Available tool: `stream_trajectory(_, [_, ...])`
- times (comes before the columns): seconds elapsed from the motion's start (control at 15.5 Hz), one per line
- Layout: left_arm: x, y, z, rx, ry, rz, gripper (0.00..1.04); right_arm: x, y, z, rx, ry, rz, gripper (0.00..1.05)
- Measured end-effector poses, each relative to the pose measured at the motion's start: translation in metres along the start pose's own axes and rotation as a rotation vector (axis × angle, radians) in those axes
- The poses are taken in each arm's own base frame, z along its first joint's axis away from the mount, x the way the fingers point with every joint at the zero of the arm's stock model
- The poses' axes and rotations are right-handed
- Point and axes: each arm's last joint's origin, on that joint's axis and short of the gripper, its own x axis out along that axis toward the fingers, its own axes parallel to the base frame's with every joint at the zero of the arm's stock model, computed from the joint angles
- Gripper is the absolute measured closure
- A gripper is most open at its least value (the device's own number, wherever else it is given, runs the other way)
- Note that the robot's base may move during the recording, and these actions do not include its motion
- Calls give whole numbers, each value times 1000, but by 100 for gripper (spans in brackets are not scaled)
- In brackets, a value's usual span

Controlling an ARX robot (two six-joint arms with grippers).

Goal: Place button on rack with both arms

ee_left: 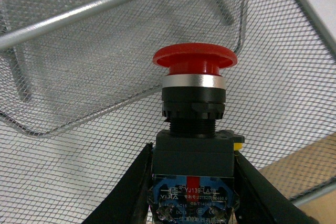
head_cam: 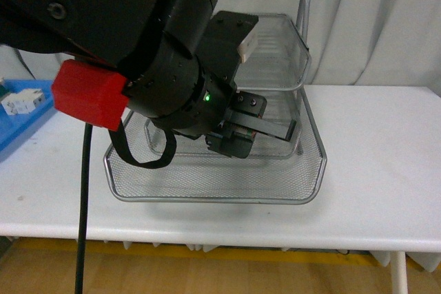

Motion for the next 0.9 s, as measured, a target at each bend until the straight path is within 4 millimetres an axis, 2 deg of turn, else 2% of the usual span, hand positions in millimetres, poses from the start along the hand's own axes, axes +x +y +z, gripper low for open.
stream_trajectory(0.13, [20, 6, 5, 18, 56, 11, 69, 0, 0, 0, 0, 0, 0, 7])
stream_trajectory(0.39, [37, 19, 23, 9, 79, 36, 69, 0, 0, 0, 0, 0, 0, 7])
stream_trajectory(0.58, [52, 19, 20, 12, 147, 25, 69, 0, 0, 0, 0, 0, 0, 7])
stream_trajectory(0.9, [53, 16, 27, -18, 96, -14, 28, 0, 0, 0, 0, 0, 0, 7])
